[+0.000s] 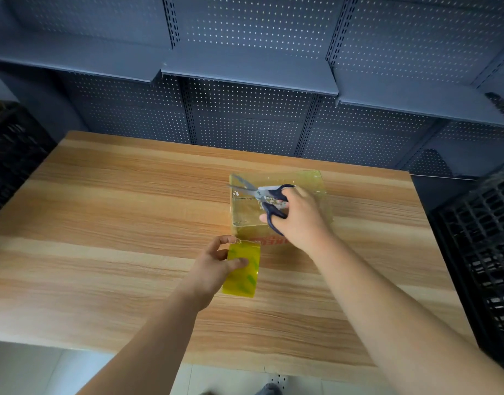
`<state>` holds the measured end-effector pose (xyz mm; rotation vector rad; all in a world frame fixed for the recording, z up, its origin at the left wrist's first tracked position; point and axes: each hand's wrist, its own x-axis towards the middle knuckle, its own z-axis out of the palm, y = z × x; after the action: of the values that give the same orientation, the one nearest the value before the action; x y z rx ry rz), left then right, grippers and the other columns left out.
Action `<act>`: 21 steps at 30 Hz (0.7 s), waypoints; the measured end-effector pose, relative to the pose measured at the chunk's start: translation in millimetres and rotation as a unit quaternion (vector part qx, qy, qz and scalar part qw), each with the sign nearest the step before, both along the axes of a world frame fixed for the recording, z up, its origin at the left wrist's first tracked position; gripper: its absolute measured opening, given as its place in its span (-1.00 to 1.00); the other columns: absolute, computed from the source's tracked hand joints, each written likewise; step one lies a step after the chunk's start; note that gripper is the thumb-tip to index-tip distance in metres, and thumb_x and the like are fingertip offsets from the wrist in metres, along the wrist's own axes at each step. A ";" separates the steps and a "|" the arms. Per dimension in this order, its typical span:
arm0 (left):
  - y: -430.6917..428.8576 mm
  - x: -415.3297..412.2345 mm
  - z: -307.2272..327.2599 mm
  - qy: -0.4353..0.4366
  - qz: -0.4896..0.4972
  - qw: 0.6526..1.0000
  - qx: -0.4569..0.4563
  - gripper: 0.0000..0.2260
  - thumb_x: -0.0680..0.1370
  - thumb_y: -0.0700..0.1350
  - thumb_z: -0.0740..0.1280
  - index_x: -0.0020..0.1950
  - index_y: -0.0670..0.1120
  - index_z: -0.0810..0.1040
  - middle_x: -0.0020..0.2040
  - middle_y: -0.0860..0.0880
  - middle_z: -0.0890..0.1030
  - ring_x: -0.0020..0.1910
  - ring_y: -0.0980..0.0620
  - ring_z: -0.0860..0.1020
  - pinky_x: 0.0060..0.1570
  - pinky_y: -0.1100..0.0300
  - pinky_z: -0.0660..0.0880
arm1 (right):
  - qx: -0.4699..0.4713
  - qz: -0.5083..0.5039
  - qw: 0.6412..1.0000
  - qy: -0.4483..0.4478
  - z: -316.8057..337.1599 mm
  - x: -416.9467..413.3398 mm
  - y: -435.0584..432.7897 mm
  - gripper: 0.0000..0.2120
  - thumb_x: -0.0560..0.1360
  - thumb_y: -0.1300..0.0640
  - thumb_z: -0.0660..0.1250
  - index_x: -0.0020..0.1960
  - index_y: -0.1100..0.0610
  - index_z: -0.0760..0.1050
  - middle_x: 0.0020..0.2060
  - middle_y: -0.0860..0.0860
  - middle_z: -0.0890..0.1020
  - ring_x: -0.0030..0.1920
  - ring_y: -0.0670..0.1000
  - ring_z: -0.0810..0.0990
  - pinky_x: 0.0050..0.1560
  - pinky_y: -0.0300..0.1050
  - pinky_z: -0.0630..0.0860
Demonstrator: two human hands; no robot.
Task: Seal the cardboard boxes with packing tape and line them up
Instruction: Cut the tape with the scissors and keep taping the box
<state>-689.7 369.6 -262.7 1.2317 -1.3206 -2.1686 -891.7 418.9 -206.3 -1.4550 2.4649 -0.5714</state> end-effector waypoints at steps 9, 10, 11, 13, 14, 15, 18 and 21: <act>4.1 -0.7 -8.5 -0.010 0.000 1.000 0.026 -0.62 0.48 -0.26 0.45 0.24 0.02 0.50 0.01 -0.17 0.69 -0.01 -0.18 0.65 0.10 -0.19 0.56 | -0.041 -0.060 0.996 0.045 -25.9 2.4 -3.0 -0.42 0.42 -0.35 0.34 0.21 0.05 0.42 0.12 -0.05 0.47 0.20 0.05 0.41 0.16 0.05 0.28; 3.6 -1.8 -8.7 -0.014 0.005 1.000 0.026 -0.62 0.49 -0.25 0.46 0.23 0.03 0.50 0.01 -0.16 0.68 -0.02 -0.17 0.65 0.09 -0.18 0.57 | -0.046 -0.064 0.996 0.051 -26.9 2.9 -3.1 -0.42 0.41 -0.35 0.35 0.21 0.05 0.42 0.12 -0.04 0.48 0.20 0.05 0.41 0.16 0.05 0.28; 3.5 -3.1 -8.5 -0.018 0.011 0.999 0.027 -0.63 0.49 -0.24 0.46 0.22 0.04 0.50 0.00 -0.16 0.68 -0.04 -0.16 0.66 0.09 -0.17 0.57 | -0.049 -0.069 0.995 0.056 -27.7 3.2 -3.5 -0.42 0.41 -0.35 0.35 0.22 0.05 0.43 0.13 -0.04 0.48 0.20 0.06 0.41 0.15 0.04 0.28; 3.8 -5.6 -9.2 -0.025 0.018 0.999 0.027 -0.65 0.48 -0.23 0.47 0.19 0.05 0.51 -0.01 -0.14 0.68 -0.04 -0.15 0.65 0.09 -0.18 0.57 | -0.047 -0.079 0.993 0.068 -28.6 3.9 -3.9 -0.41 0.41 -0.36 0.32 0.22 0.05 0.43 0.13 -0.04 0.49 0.21 0.07 0.42 0.14 0.03 0.28; 4.1 -6.3 -9.6 -0.027 0.020 0.999 0.029 -0.65 0.48 -0.23 0.47 0.18 0.06 0.51 -0.01 -0.14 0.68 -0.03 -0.16 0.65 0.09 -0.19 0.57 | -0.045 -0.084 0.993 0.074 -29.0 4.7 -4.5 -0.41 0.42 -0.36 0.31 0.23 0.05 0.43 0.14 -0.04 0.49 0.21 0.07 0.43 0.14 0.03 0.29; 4.1 -6.9 -9.6 -0.027 0.022 0.999 0.033 -0.65 0.48 -0.23 0.47 0.18 0.06 0.51 0.00 -0.15 0.68 -0.02 -0.17 0.65 0.10 -0.20 0.56 | -0.043 -0.089 0.992 0.079 -29.4 5.6 -5.3 -0.41 0.43 -0.37 0.29 0.24 0.05 0.43 0.15 -0.03 0.50 0.21 0.07 0.43 0.14 0.03 0.29; 1.2 -9.3 -9.4 -0.027 0.029 0.998 0.042 -0.64 0.47 -0.25 0.47 0.21 0.01 0.50 0.03 -0.18 0.66 -0.04 -0.18 0.65 0.08 -0.19 0.57 | -0.038 -0.109 0.989 0.088 -29.1 8.8 -8.0 -0.40 0.43 -0.38 0.27 0.25 0.05 0.42 0.17 -0.03 0.50 0.23 0.08 0.43 0.14 0.04 0.30; 2.2 -11.1 -8.7 -0.039 0.035 0.998 0.043 -0.63 0.47 -0.25 0.47 0.22 -0.01 0.50 0.03 -0.18 0.66 -0.10 -0.13 0.65 -0.02 -0.07 0.60 | -0.040 -0.122 0.987 0.100 -29.1 12.7 -8.0 -0.40 0.44 -0.38 0.26 0.23 0.07 0.41 0.17 -0.01 0.50 0.21 0.09 0.44 0.12 0.05 0.31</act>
<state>-700.8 371.8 -271.4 1.3873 -1.2052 -2.1680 -879.0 410.8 -235.4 -1.3022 2.8340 -0.6034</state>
